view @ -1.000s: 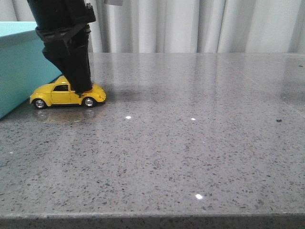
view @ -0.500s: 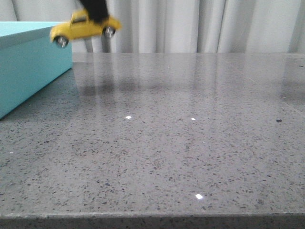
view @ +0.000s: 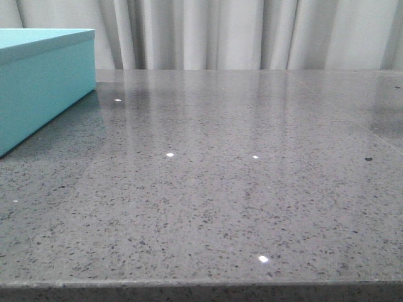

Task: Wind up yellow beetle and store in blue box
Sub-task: 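Lift the car with the left gripper and lower it into the blue box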

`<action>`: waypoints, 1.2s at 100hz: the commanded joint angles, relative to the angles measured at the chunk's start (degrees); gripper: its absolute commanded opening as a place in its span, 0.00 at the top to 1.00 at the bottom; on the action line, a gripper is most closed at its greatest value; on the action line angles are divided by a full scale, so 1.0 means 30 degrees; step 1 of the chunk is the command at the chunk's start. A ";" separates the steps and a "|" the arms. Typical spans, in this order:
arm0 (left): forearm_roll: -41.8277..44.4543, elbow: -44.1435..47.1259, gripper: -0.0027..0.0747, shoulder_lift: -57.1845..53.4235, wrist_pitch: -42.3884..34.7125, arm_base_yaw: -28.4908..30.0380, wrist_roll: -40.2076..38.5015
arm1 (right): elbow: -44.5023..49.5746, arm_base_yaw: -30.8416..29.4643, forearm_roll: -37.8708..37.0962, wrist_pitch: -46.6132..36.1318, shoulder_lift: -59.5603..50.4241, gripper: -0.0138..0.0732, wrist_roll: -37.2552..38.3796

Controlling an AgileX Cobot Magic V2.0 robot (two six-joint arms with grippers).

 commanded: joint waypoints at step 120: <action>-0.2930 0.9800 0.56 -0.0846 -0.2894 0.6960 -0.1658 | -0.0471 -0.0071 0.0021 -0.1186 -0.0624 0.12 -0.0145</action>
